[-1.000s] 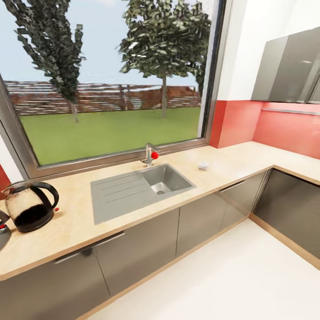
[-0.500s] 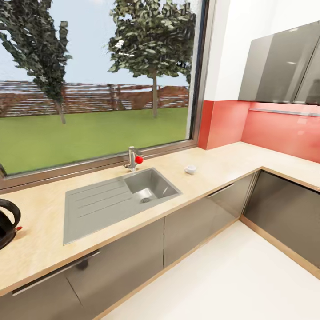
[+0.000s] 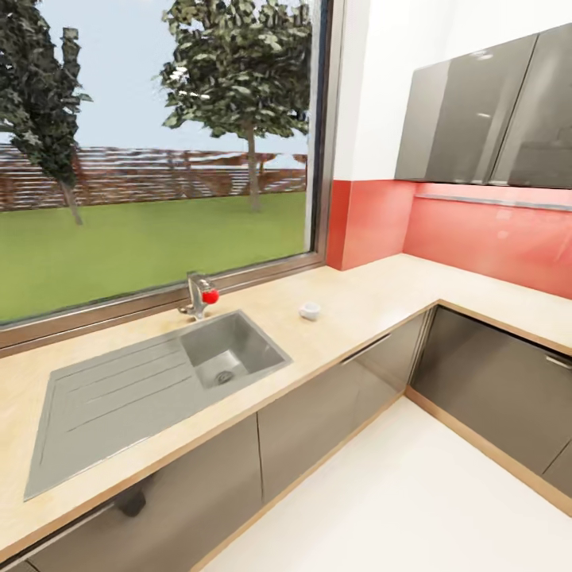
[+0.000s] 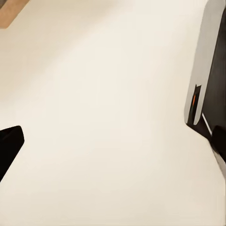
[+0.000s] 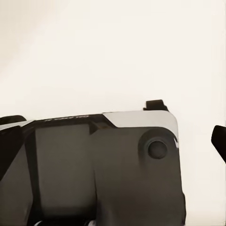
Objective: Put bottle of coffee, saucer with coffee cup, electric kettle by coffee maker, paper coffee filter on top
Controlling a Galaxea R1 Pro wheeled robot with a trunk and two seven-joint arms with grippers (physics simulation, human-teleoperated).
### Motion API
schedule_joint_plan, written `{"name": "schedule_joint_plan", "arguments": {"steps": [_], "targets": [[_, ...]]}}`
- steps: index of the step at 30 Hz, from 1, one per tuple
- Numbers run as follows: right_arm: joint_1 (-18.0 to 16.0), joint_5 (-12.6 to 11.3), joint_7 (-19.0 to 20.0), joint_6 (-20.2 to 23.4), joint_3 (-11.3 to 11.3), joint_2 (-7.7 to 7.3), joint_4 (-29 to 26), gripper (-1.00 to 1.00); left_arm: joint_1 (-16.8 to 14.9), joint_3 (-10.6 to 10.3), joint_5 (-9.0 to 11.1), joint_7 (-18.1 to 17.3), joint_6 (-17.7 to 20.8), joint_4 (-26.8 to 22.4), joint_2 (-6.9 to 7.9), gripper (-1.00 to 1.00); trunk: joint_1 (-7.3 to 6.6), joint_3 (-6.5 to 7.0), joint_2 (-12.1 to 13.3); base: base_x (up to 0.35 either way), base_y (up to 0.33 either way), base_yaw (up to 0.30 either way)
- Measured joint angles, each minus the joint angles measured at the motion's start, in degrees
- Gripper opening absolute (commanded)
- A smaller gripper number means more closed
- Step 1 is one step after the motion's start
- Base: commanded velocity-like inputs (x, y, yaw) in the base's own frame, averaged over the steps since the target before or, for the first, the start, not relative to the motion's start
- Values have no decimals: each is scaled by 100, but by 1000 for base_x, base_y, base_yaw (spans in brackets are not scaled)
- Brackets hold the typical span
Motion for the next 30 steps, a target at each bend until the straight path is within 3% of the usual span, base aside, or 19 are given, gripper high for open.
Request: {"name": "schedule_joint_plan", "arguments": {"steps": [30], "targets": [[0,-2,-47,-8,12,-23,23,100,0,8,20,0,-31,-5,-60,100,1,0,0,221,-206,0]]}}
